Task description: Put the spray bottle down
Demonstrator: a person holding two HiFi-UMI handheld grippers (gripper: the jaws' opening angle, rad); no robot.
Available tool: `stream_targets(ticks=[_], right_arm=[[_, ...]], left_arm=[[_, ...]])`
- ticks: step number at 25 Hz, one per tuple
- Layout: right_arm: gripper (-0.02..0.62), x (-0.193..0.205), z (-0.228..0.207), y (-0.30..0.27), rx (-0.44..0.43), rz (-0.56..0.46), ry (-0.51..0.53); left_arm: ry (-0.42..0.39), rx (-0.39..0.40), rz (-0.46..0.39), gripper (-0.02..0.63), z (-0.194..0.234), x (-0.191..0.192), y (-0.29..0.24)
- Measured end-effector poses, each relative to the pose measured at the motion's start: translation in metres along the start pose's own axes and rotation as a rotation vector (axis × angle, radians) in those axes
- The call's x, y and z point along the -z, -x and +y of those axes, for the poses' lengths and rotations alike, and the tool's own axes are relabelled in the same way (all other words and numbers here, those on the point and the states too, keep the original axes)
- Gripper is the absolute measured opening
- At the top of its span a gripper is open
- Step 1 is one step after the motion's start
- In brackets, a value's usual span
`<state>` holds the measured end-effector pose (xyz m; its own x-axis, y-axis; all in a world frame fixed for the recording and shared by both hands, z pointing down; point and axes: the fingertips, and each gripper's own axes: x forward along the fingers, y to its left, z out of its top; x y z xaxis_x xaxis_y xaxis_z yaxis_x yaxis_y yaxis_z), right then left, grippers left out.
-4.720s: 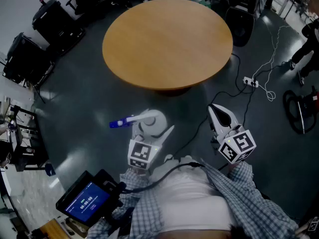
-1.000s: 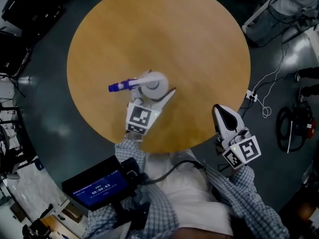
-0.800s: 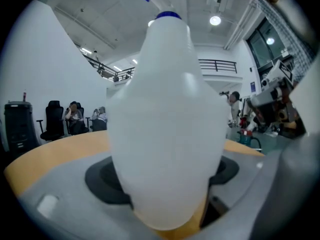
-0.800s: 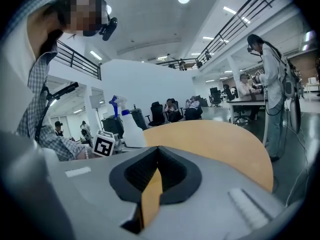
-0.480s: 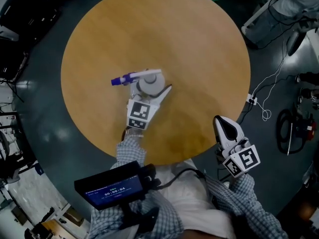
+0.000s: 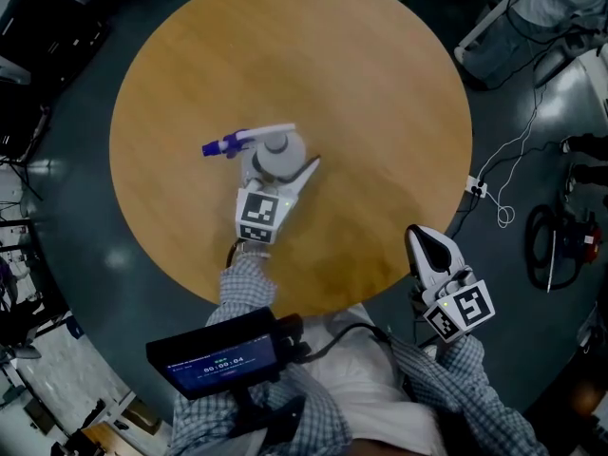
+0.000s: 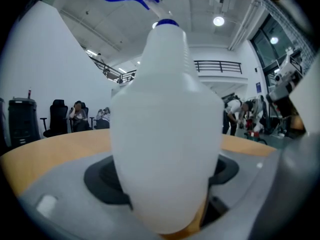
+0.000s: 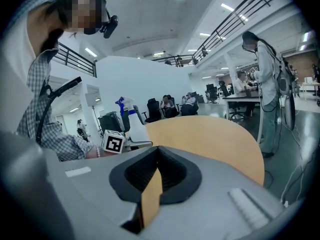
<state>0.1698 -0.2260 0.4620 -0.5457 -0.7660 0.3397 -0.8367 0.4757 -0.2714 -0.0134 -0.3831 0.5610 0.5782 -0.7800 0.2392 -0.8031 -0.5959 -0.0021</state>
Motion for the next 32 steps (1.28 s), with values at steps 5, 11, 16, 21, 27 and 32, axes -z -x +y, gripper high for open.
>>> stream_targets(ticks=[5,11,16,21,27,32], right_arm=[[0.003,0.002,0.000,0.003,0.001,0.003,-0.007],[0.003,-0.005,0.005,-0.002,-0.012,-0.007,-0.004],[0.003,-0.004,0.014,-0.005,-0.015,-0.024,-0.004],[0.003,-0.003,0.035,-0.010,-0.036,-0.038,0.008],[0.003,-0.007,0.068,-0.018,-0.053,-0.078,0.026],[0.002,-0.015,0.090,-0.028,-0.056,-0.109,0.035]], left_arm=[[-0.014,0.018,0.042,0.422,-0.003,0.004,0.001],[0.006,0.014,0.054,0.450,0.002,0.004,0.007],[0.013,0.003,0.065,0.451,0.001,0.007,0.033],[-0.023,-0.006,0.042,0.448,-0.004,-0.007,0.072],[0.020,-0.036,-0.051,0.163,0.002,-0.048,0.121],[-0.028,-0.094,0.016,0.015,0.008,-0.045,0.153]])
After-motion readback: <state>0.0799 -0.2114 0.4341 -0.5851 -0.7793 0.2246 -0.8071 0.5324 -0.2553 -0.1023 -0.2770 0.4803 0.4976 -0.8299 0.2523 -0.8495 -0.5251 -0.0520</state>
